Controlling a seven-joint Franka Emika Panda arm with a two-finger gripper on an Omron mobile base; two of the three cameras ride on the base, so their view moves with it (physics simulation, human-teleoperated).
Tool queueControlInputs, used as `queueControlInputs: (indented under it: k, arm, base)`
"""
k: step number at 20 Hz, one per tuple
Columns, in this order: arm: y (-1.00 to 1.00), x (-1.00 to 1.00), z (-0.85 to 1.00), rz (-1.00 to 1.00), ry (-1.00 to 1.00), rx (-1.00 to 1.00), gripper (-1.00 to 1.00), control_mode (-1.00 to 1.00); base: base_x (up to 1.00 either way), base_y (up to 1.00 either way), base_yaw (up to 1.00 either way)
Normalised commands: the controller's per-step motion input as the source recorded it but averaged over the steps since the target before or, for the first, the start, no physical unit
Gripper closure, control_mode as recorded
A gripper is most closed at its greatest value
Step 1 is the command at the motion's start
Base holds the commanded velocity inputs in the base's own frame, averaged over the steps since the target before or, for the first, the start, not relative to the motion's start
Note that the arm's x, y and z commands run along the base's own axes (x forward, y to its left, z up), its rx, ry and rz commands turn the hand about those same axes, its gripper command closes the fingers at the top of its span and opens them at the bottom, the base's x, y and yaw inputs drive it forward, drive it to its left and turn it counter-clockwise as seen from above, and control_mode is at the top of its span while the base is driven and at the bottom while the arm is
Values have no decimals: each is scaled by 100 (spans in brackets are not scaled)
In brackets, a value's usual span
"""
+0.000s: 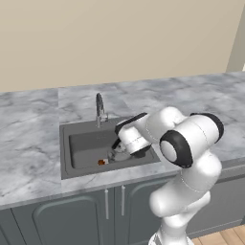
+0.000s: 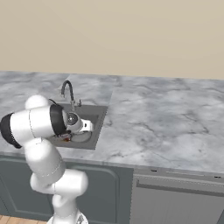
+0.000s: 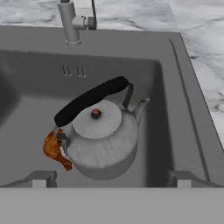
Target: Open the cabinet, pick the kettle from the cabinet, and place it in the sink.
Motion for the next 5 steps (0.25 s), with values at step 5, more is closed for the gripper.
queueControlInputs:
  k: [5]
  arm:
    - [0,8,56,-5,3,3,-100,-100]
  base:
    - [0,0,0]
